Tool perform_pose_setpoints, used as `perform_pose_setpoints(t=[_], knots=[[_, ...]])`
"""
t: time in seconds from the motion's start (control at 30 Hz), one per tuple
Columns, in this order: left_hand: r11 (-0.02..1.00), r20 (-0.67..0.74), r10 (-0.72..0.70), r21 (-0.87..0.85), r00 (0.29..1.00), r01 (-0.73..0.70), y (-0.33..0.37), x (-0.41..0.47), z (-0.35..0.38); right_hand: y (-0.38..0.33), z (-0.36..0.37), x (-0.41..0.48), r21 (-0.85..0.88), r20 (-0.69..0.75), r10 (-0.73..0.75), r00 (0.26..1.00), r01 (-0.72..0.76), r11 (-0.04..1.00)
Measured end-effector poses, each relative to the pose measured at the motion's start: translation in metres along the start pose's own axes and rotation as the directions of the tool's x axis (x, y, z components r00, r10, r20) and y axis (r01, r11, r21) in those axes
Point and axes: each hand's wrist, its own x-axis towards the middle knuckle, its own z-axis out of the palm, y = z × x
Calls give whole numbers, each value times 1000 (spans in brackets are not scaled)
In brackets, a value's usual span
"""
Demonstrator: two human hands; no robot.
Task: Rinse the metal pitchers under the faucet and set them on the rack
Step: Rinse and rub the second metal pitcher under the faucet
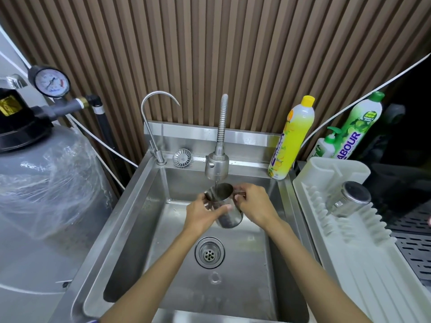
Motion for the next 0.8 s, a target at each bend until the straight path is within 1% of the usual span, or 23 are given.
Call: perform_pose_setpoints(t=[0.07, 0.17, 0.27, 0.33, 0.4, 0.47, 0.53, 0.6, 0.7, 0.73, 0.8], knots=[[1000, 17, 20, -14, 1000, -20, 3, 4, 6, -1, -3, -4, 28, -65, -22, 998, 24, 999], [995, -9, 51, -83, 999, -52, 8, 7, 12, -2, -6, -6, 120, -152, -43, 987, 62, 991], [984, -62, 104, -139, 993, -111, 13, 9, 10, 1, -5, -2, 215, -159, -23, 987, 57, 975], [971, -123, 183, -130, 975, -199, 15, 8, 4, 2, -1, 0, 274, -145, 7, 989, 33, 961], [953, -186, 281, -59, 942, -296, 15, 6, -2, 1, 6, 2, 369, -116, 59, 991, -13, 929], [925, -232, 380, 122, 895, -361, 15, 3, -8, -1, 12, 3, 500, -52, 110, 993, -70, 863], [880, -259, 440, 317, 860, -354, 15, 1, -15, -4, 19, 6, 560, 23, 128, 991, -119, 820], [853, -267, 448, 415, 854, -317, 14, -1, -22, -7, 24, 9, 576, 73, 130, 989, -148, 804], [826, -233, 410, 505, 882, -251, 15, -1, -32, -10, 27, 7, 615, 126, 121, 985, -173, 769], [818, -222, 392, 529, 893, -227, 16, -1, -34, -10, 27, 6, 614, 139, 118, 983, -179, 769], [816, -210, 342, 549, 916, -179, 17, 0, -35, -7, 26, 6, 559, 173, 121, 977, -199, 805]])
